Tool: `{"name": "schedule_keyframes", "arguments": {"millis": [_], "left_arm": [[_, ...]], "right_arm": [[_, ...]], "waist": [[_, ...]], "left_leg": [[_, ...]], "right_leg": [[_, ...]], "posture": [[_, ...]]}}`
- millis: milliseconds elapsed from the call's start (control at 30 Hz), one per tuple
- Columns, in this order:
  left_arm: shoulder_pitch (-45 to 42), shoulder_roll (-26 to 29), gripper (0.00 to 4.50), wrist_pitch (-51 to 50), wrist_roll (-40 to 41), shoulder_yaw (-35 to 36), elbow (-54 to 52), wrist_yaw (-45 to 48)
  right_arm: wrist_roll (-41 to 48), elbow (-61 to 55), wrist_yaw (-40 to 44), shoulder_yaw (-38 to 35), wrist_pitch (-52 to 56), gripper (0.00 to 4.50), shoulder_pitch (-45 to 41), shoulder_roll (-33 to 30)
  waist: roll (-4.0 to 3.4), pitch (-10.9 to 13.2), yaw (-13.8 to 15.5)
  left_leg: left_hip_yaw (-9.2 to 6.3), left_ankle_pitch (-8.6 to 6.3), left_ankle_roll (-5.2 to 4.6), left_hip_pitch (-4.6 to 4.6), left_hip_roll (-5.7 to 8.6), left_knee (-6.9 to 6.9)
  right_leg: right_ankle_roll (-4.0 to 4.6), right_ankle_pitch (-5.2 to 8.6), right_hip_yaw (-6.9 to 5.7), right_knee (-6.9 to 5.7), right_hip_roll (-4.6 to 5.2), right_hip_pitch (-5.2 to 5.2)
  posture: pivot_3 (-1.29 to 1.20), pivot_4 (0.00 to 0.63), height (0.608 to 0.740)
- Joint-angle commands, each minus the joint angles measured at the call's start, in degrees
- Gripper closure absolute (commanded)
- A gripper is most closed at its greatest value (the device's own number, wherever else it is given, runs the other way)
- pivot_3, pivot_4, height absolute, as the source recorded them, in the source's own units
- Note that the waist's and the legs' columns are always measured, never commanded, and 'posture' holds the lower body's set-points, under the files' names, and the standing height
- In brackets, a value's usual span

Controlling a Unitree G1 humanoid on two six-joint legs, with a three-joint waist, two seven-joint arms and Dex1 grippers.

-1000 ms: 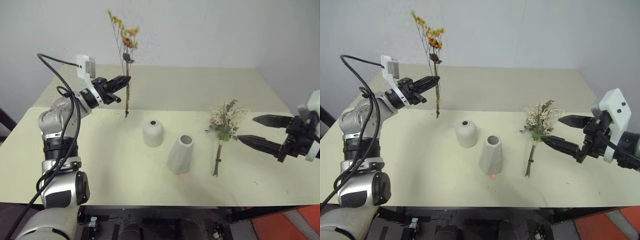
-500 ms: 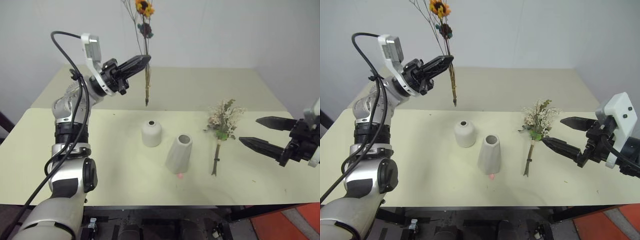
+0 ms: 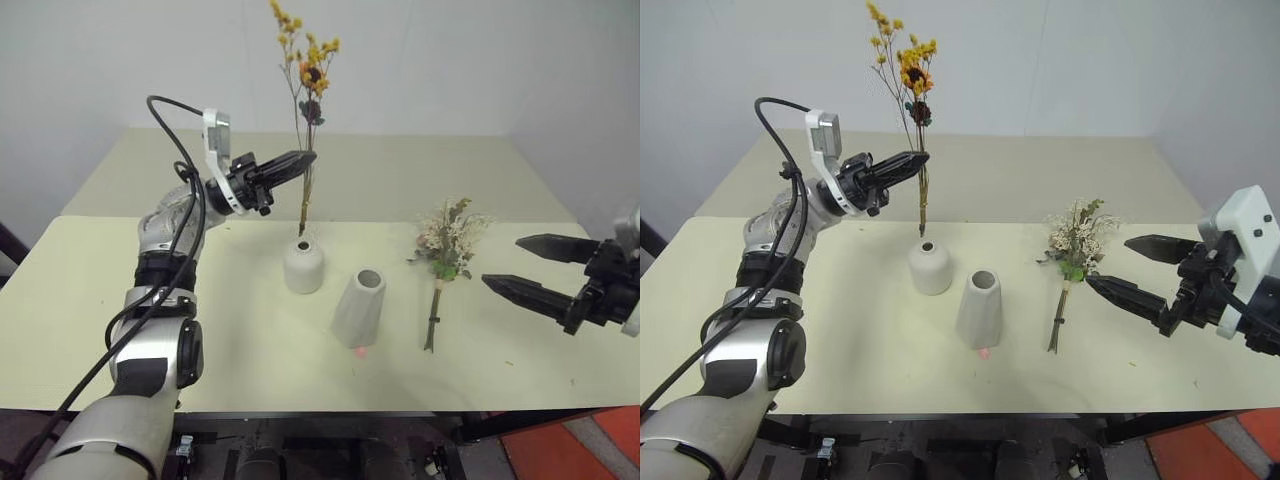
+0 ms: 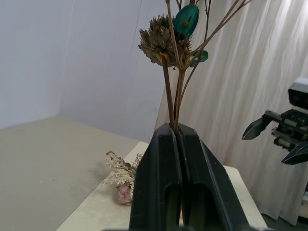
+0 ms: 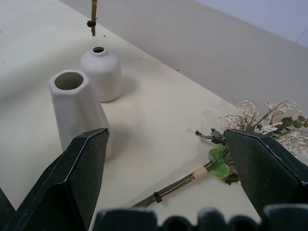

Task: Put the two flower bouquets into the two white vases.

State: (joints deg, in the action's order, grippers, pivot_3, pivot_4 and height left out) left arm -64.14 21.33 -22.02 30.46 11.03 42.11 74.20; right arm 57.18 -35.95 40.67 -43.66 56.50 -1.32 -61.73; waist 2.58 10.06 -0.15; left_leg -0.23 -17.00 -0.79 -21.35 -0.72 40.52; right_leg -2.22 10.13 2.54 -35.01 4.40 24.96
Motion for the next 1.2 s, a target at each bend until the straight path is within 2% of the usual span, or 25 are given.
{"name": "schedule_keyframes", "arguments": {"millis": [33, 800, 1167, 1200], "left_arm": [[0.35, -0.32, 4.44, 1.75, -0.83, -0.48, -0.07, 0.3], [3.02, -3.0, 4.44, 7.07, -4.42, -0.86, 4.87, -1.16], [3.95, -2.19, 4.44, 5.53, -6.9, -2.57, 4.23, -1.73], [4.11, -1.81, 4.25, 4.74, -7.56, -3.36, 3.8, -1.77]], "right_arm": [[0.74, -1.37, -0.85, -2.88, 0.4, 0.0, 0.06, -0.72], [2.23, -2.32, -1.8, -5.84, 2.17, 0.0, 1.05, -2.2], [2.28, -2.34, -1.78, -5.31, 1.73, 0.0, 1.5, -2.39], [2.28, -2.38, -1.75, -5.23, 1.72, 0.0, 1.54, -2.39]], "waist": [[0.0, 0.0, -0.03], [0.0, 0.0, 0.11], [0.0, 0.0, 0.14], [0.0, 0.0, 0.13]], "left_leg": [[0.0, 0.0, 0.0, 0.01, 0.0, 0.0], [0.0, 0.0, 0.0, 0.0, 0.0, 0.0], [0.0, 0.0, 0.0, 0.0, 0.0, 0.0], [0.0, 0.0, 0.0, 0.0, 0.0, 0.0]], "right_leg": [[0.0, 0.0, 0.01, -0.01, 0.0, 0.0], [0.0, 0.0, 0.0, 0.0, 0.0, 0.0], [-0.01, 0.0, 0.0, 0.01, 0.0, 0.0], [-0.01, 0.0, 0.0, 0.0, 0.0, 0.0]], "posture": [[0.0, 0.15, 0.74], [0.0, 0.15, 0.74], [0.0, 0.15, 0.74], [0.0, 0.15, 0.74]]}}
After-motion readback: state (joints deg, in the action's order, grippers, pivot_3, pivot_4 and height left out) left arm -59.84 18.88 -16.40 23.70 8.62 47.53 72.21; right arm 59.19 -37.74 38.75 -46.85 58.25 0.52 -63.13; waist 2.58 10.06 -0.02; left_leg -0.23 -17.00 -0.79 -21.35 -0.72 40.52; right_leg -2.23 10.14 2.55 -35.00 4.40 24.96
